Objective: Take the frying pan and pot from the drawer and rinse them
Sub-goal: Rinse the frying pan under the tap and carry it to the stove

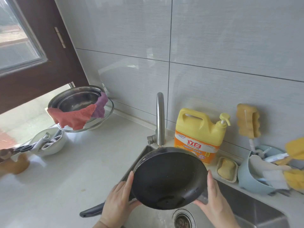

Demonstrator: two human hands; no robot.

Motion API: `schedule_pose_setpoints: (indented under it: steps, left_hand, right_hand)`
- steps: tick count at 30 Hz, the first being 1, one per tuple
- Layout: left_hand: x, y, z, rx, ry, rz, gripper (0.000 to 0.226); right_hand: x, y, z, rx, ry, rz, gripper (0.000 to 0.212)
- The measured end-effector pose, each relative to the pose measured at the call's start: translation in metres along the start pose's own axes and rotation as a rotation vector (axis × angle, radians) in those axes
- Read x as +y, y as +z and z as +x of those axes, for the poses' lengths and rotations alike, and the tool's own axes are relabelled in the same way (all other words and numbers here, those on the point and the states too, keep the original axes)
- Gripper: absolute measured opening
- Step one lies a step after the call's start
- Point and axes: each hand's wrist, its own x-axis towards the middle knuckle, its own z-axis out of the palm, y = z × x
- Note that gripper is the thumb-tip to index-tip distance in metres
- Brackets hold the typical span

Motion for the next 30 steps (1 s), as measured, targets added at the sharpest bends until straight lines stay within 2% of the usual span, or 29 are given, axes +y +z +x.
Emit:
schedule_pose_setpoints:
  steps: [3, 7, 12, 17, 20, 24, 30]
  left_hand:
    - [-0.011, -0.004, -0.010, 0.043, -0.043, 0.040, 0.094]
    - [-0.023, -0.006, -0.024, 0.062, -0.112, 0.091, 0.091]
    - [-0.017, -0.004, -0.021, 0.097, -0.072, 0.089, 0.088]
    - [0.007, 0.006, -0.006, 0.079, -0.006, 0.026, 0.099]
    - [0.024, 0.013, 0.005, 0.081, 0.039, 0.027, 0.091]
    - [0.045, 0.019, 0.019, 0.018, 0.079, -0.025, 0.105]
    - [0.059, 0.021, 0.031, -0.045, 0.147, -0.009, 0.115]
  right_hand:
    - [-0.009, 0.010, 0.005, 0.006, -0.131, -0.002, 0.145]
    - [-0.021, 0.019, 0.007, 0.017, -0.149, 0.028, 0.134]
    - [-0.016, 0.015, 0.004, 0.039, -0.138, 0.035, 0.133]
    - [0.006, -0.005, -0.008, 0.082, -0.108, -0.043, 0.147]
    - [0.019, -0.023, -0.017, 0.070, -0.064, -0.006, 0.157]
    - [0.022, -0.049, -0.026, 0.123, 0.005, -0.031, 0.167]
    - [0.036, -0.061, -0.038, 0.082, 0.105, -0.023, 0.167]
